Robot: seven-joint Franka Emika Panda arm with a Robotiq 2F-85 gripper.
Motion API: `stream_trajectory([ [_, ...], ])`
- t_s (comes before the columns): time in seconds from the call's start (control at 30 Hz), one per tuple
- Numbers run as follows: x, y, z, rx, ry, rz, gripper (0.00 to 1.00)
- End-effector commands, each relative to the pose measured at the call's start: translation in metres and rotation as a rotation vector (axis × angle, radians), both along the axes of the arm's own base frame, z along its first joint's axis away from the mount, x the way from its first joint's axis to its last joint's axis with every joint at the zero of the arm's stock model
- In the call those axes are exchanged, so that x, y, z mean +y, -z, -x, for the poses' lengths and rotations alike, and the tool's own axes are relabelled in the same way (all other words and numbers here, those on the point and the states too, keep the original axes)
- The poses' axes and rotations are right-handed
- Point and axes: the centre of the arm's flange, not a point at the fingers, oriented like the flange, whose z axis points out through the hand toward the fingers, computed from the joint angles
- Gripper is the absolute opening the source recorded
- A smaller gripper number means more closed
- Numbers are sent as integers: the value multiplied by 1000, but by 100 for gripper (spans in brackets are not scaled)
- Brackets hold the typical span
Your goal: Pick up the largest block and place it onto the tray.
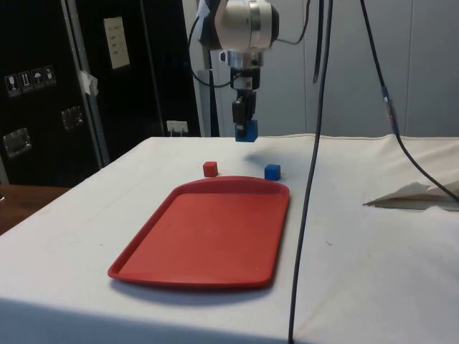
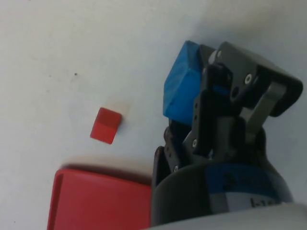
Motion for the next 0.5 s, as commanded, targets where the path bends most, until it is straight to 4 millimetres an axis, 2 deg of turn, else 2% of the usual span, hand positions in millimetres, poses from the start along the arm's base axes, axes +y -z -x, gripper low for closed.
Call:
stream_trajectory([
  [0.0,4,-4,1,4,5,4,0],
  [0.27,26,-21,-5,-20,11,-10,0],
  [0.3,22,-17,-6,-21,7,-20,0],
  [0.47,44,-29,-9,-28,9,-18,0],
])
